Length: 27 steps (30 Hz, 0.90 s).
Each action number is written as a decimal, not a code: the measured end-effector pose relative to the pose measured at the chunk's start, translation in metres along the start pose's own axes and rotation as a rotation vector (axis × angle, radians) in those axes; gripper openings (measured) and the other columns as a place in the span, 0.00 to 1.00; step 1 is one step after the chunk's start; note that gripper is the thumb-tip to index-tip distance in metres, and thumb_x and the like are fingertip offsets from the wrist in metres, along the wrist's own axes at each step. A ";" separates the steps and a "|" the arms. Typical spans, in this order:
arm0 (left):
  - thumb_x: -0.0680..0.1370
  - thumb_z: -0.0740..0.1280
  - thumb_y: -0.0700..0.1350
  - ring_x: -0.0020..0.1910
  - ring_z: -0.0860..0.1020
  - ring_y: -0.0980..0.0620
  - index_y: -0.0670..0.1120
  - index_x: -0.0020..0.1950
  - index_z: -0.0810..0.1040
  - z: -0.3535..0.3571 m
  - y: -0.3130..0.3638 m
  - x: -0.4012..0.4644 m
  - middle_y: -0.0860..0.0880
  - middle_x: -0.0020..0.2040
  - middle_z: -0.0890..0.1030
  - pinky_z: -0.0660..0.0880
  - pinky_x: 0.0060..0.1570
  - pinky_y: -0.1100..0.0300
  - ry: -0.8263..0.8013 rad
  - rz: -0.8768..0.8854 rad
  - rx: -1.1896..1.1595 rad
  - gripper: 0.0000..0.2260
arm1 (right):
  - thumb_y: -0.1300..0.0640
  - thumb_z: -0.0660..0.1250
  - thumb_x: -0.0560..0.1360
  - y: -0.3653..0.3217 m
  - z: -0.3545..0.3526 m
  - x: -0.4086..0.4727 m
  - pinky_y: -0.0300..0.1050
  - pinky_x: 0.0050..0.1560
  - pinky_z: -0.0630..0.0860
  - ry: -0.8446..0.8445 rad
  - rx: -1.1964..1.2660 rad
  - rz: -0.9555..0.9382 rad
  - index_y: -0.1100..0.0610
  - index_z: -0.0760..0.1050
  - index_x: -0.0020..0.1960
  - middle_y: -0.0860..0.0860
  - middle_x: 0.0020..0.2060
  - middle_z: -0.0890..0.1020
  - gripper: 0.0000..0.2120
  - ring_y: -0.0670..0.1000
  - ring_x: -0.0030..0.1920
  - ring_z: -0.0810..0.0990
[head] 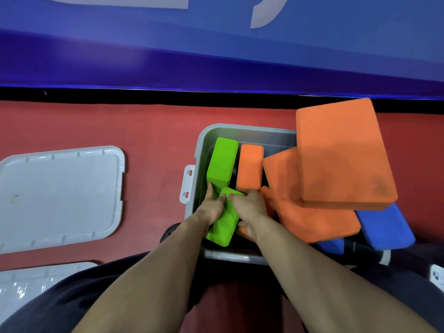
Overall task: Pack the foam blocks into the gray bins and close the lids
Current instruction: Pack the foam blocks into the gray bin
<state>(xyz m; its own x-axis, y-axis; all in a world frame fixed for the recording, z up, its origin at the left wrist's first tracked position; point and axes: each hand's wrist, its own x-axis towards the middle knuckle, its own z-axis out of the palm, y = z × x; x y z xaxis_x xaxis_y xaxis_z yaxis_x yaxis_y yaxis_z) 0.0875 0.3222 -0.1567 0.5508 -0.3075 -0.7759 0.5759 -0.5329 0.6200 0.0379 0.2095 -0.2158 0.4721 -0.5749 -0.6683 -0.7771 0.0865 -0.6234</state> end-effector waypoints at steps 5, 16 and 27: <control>0.85 0.59 0.54 0.73 0.70 0.42 0.48 0.82 0.57 -0.001 -0.002 0.004 0.43 0.77 0.69 0.67 0.73 0.48 0.029 -0.030 0.085 0.27 | 0.35 0.72 0.54 -0.010 -0.006 -0.029 0.55 0.51 0.84 0.022 0.084 -0.018 0.50 0.81 0.54 0.49 0.48 0.86 0.32 0.53 0.48 0.86; 0.83 0.59 0.59 0.63 0.78 0.42 0.49 0.70 0.78 0.002 0.006 -0.002 0.44 0.64 0.81 0.75 0.63 0.51 0.160 0.058 0.312 0.22 | 0.52 0.75 0.75 -0.030 -0.026 -0.065 0.62 0.41 0.84 -0.036 0.202 -0.019 0.44 0.73 0.62 0.49 0.50 0.84 0.18 0.55 0.48 0.85; 0.82 0.61 0.60 0.54 0.80 0.40 0.43 0.55 0.83 -0.004 0.008 -0.020 0.41 0.53 0.84 0.76 0.53 0.52 0.247 0.132 0.350 0.22 | 0.57 0.74 0.77 -0.037 -0.048 -0.078 0.69 0.49 0.82 -0.164 0.178 -0.051 0.48 0.79 0.43 0.56 0.48 0.87 0.07 0.60 0.51 0.86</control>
<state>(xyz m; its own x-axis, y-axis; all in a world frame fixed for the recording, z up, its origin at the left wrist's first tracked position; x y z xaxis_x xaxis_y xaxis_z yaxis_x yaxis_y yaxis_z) 0.0834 0.3269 -0.1358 0.7579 -0.2162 -0.6155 0.2754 -0.7492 0.6023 0.0096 0.2123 -0.1211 0.5810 -0.4438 -0.6823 -0.6719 0.2117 -0.7098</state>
